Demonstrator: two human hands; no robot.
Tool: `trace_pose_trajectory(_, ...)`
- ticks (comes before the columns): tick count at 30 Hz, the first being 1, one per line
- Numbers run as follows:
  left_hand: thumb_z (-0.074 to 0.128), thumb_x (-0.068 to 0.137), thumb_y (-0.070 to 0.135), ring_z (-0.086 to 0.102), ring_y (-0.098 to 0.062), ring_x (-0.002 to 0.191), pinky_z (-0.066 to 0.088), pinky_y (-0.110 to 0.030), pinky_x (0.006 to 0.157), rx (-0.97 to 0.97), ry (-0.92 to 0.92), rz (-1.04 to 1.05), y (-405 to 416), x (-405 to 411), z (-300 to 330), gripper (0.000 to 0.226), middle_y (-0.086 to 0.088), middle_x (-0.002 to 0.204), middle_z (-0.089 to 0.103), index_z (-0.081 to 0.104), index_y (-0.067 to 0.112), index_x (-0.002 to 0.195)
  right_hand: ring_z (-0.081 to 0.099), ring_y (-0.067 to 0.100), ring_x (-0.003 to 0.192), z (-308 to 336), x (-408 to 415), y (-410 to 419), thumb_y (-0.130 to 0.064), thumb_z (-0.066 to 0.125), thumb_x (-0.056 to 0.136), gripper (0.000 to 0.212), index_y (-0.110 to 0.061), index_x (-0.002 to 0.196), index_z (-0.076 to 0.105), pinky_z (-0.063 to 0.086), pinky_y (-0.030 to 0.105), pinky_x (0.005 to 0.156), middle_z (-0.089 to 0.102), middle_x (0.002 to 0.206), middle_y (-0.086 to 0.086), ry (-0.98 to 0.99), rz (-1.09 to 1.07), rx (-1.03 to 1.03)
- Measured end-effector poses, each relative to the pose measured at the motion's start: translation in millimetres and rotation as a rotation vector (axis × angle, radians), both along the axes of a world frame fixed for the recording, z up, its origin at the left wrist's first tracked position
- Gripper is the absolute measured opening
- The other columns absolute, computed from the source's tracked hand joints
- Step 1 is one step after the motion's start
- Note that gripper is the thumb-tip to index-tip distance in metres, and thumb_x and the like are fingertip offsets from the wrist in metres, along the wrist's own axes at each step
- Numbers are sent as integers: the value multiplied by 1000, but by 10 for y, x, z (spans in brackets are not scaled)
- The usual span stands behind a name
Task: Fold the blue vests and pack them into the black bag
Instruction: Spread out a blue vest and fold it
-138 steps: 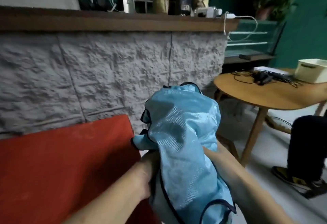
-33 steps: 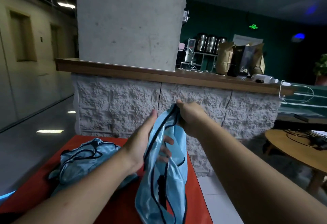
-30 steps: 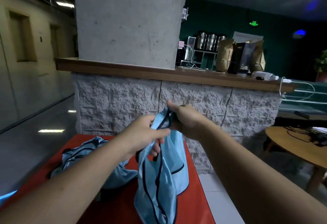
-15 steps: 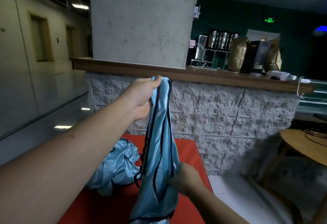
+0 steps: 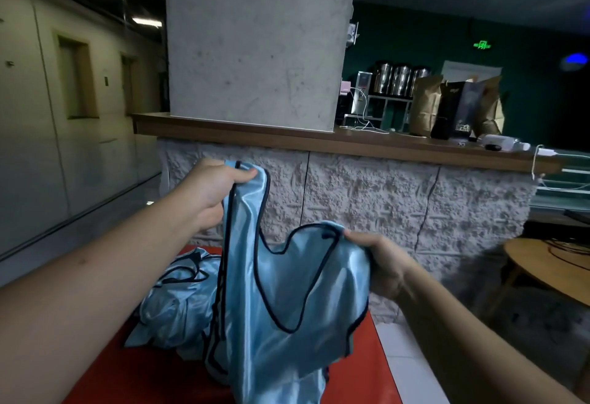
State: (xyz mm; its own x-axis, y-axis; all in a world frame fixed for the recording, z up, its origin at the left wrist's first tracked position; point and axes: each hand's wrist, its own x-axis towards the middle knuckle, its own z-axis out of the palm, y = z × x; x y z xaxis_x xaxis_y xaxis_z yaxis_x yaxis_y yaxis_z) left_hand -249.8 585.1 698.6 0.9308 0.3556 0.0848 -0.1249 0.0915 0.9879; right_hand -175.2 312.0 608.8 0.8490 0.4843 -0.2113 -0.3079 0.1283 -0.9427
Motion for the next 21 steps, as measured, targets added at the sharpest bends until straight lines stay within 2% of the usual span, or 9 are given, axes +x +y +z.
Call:
trace_pose_trajectory(2, 72, 88, 3, 72, -38, 91, 53, -60, 91, 19, 23, 33, 50, -7, -20, 31, -30, 109, 71, 65, -8, 116, 66, 33, 95, 249, -54, -26, -15, 65, 90, 46, 5, 131, 61, 48, 49, 103, 68, 112, 21, -99, 26, 65)
trace_pose_trajectory(5, 68, 92, 3, 71, -43, 98, 52, -62, 91, 30, 33, 75, 144, 20, -24, 16, -30, 111, 70, 65, -2, 106, 66, 29, 92, 555, -85, -59, -4, 68, 85, 55, -2, 139, 55, 56, 43, 90, 66, 111, 17, -228, 74, 112)
trace_pose_trajectory(7, 65, 94, 3, 71, -41, 93, 54, -59, 87, 54, 43, 114, 227, 14, -16, 11, -30, 107, 70, 64, 2, 105, 70, 30, 92, 750, -84, -69, 4, 70, 80, 57, -5, 135, 58, 59, 41, 80, 70, 112, 16, -277, -25, 32)
trace_pose_trajectory(11, 61, 97, 4, 71, -34, 87, 53, -42, 81, 154, -3, 175, 411, -56, 36, 15, -29, 102, 72, 70, -7, 103, 74, 40, 89, 1118, -123, -86, 7, 81, 73, 58, 6, 125, 56, 61, 54, 84, 73, 103, 22, -448, -328, -303)
trace_pose_trajectory(13, 64, 95, 11, 71, -32, 85, 51, -38, 78, 181, -32, 195, 462, -118, 81, 16, -26, 97, 74, 73, -2, 96, 72, 42, 91, 1268, -147, -105, 5, 84, 72, 66, -2, 129, 52, 61, 53, 82, 67, 107, 22, -490, -391, -311)
trace_pose_trajectory(15, 69, 89, 27, 71, -30, 82, 46, -36, 74, 214, -64, 212, 473, -191, 163, 22, -22, 93, 76, 75, 6, 87, 67, 41, 102, 1454, -240, -148, 18, 73, 75, 72, -18, 134, 50, 61, 46, 82, 59, 115, 17, -475, -309, -166)
trace_pose_trajectory(17, 66, 88, 30, 69, -28, 79, 44, -35, 73, 205, -99, 224, 469, -263, 271, 25, -18, 90, 76, 74, 6, 85, 63, 36, 112, 1631, -355, -197, 27, 61, 76, 74, -19, 134, 59, 61, 35, 82, 59, 126, 15, -560, -165, -182)
trace_pose_trajectory(18, 64, 91, 25, 66, -26, 78, 43, -33, 71, 182, -133, 214, 457, -294, 326, 21, -16, 87, 75, 73, 7, 84, 63, 32, 113, 1696, -398, -208, 28, 61, 76, 73, -17, 134, 61, 61, 30, 80, 60, 131, 15, -658, -140, -307)
trace_pose_trajectory(21, 63, 94, 7, 67, -22, 78, 48, -29, 69, 200, -233, 149, 376, -436, 478, 10, -14, 89, 74, 73, 3, 93, 66, 19, 100, 1860, -543, -191, 15, 75, 75, 70, -14, 137, 61, 60, 23, 73, 66, 128, 7, -1021, -240, -983)
